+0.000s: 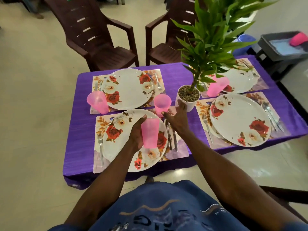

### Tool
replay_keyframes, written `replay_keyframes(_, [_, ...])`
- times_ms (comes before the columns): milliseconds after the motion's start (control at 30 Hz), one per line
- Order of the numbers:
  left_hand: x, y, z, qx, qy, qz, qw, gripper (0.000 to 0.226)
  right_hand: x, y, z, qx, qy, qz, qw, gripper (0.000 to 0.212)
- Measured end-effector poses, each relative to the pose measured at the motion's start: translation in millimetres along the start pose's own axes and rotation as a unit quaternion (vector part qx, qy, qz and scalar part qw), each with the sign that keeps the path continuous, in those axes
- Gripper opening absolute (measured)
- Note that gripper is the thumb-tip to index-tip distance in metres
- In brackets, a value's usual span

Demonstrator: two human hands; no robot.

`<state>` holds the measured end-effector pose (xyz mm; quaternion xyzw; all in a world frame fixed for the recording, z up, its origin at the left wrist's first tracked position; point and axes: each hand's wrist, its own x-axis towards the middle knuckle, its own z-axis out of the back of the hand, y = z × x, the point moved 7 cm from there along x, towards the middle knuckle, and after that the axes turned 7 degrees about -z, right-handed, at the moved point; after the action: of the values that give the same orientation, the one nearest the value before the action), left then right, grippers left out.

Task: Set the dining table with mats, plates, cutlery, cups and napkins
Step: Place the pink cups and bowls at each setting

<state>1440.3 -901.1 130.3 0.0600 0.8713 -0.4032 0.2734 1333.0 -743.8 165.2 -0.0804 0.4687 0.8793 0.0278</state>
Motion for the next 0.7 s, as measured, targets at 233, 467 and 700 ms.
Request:
replay_keyframes(233, [0, 44, -46, 0.026, 0.077, 0.040, 0.996, 0.064, -15, -42, 51, 0.031, -0.081, -0.065, 0.994, 0.038])
replay_keyframes(467, [-2, 81, -119, 0.088, 0.107, 0.052, 0.989, 0.045, -17, -76, 118, 0.081, -0.086, -0.097, 0.988, 0.032])
replay_keyframes(700, [-10, 154, -236, 0.105, 0.124, 0.027, 0.986, 0.026, -23, -152, 229, 0.195, -0.005, -0.134, 0.972, 0.039])
